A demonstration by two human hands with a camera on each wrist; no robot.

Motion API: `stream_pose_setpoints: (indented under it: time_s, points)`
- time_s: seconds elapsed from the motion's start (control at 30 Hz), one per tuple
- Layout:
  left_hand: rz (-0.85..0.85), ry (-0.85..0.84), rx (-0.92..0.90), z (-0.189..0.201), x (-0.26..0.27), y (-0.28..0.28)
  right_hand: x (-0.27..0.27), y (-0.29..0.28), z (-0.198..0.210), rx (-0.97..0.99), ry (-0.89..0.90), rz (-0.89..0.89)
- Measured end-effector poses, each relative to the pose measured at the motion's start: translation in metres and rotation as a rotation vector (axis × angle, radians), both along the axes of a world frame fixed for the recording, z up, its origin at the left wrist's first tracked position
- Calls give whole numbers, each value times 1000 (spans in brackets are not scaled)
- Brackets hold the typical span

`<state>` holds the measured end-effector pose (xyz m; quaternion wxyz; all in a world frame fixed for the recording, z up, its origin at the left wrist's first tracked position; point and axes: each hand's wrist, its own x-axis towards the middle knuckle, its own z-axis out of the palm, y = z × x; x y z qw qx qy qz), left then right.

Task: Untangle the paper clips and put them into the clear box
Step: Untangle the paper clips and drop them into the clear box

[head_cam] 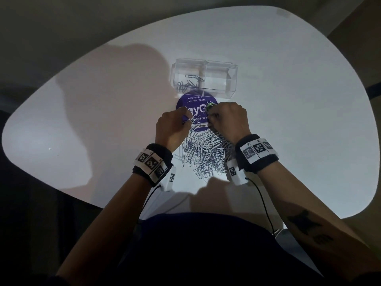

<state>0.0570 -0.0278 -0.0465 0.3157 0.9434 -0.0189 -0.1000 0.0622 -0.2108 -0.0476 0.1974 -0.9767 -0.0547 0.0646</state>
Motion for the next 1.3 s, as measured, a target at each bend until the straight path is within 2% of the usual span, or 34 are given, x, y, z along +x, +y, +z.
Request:
stream_pose_setpoints:
  time_s: [0.2, 0.4, 0.57, 0.73, 0.8, 0.97, 1.1, 1.17, 1.3]
  points:
    - [14, 25, 38, 1, -1, -1, 4, 5, -1, 84, -17, -88]
    - [32, 23, 26, 3, -4, -3, 9, 15, -3, 64, 12, -50]
    - [-3, 16, 47, 5, -3, -3, 12, 15, -2, 98, 112, -116]
    - [-69, -31, 53, 9, 5, -11, 11, 14, 0, 55, 227, -33]
    - [-111, -36, 105, 10, 9, -17, 8, 10, 1, 130, 231, -69]
    - [-190, -45, 232, 6, 18, -29, 2, -6, 14, 593, 180, -386]
    - [-172, -8, 237, 4, 21, -34, 0, -11, 15, 904, 352, -497]
    - [-180, 19, 217, 4, 23, -34, 0, -9, 18, 946, 412, -522]
    - [-285, 37, 204, 0, 24, -30, 1, -6, 20, 895, 494, -464]
